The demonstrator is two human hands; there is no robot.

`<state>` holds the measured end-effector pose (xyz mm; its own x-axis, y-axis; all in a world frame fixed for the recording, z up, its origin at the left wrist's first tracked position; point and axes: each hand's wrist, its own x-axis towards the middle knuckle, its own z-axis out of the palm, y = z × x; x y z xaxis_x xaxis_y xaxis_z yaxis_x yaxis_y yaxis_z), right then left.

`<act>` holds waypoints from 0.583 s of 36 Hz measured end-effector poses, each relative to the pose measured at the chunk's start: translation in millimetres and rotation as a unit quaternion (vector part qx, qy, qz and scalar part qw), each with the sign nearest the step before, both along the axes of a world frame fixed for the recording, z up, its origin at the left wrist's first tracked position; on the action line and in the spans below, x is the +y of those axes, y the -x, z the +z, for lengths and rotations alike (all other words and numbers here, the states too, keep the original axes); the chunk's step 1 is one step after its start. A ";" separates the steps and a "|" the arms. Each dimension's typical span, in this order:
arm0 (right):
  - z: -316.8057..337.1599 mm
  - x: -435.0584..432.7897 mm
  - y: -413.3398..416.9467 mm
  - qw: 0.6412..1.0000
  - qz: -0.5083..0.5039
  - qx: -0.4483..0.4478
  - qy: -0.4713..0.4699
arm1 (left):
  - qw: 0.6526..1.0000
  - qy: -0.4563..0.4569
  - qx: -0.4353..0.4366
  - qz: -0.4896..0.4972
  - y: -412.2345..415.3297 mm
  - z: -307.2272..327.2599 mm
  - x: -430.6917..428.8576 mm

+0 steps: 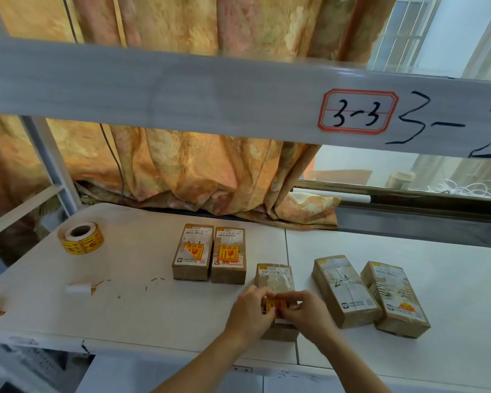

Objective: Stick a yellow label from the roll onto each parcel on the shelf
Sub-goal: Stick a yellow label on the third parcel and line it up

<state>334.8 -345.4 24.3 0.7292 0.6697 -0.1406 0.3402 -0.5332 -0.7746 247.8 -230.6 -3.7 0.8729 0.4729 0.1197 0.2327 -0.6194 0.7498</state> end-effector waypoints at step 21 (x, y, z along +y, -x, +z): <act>-25.7 3.3 14.9 0.985 0.006 -0.172 0.030 | 0.997 0.076 -0.023 0.007 7.2 -11.9 2.4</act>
<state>319.9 -342.1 -1.4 0.7329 0.6764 0.0729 0.5828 -0.5691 -0.5800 240.6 -228.2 -15.6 0.8616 0.5002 0.0865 0.2030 -0.4957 0.8444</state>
